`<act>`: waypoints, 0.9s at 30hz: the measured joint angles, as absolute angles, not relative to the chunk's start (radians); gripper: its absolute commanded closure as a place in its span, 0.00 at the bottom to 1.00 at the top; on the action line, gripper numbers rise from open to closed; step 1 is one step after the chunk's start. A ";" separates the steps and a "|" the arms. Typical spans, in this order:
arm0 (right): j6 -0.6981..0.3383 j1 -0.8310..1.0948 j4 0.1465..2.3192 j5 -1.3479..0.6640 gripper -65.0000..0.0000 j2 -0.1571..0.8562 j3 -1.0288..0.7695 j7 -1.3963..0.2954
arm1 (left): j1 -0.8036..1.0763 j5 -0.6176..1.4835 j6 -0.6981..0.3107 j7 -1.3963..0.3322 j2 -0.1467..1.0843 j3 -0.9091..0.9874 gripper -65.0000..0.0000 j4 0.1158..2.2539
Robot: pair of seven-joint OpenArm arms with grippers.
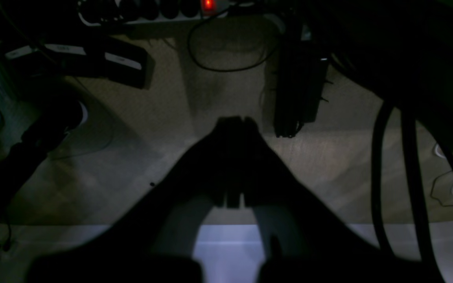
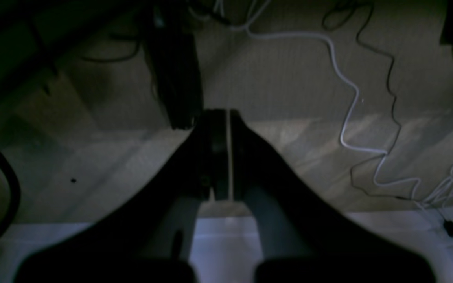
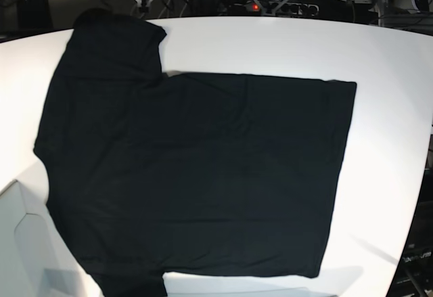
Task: Fold the T-shirt properly
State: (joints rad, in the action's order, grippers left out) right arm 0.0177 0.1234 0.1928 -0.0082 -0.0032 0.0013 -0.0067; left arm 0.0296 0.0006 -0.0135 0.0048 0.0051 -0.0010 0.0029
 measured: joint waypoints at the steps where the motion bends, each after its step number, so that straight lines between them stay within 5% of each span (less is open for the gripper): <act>1: 0.018 0.123 0.193 -0.008 1.00 -0.003 0.001 -0.008 | 0.030 0.001 -0.014 0.004 0.005 -0.001 1.00 0.003; 27: 0.014 0.136 0.194 -0.008 1.00 -0.003 0.003 -0.011 | 0.030 0.001 -0.014 0.004 0.005 -0.001 1.00 0.007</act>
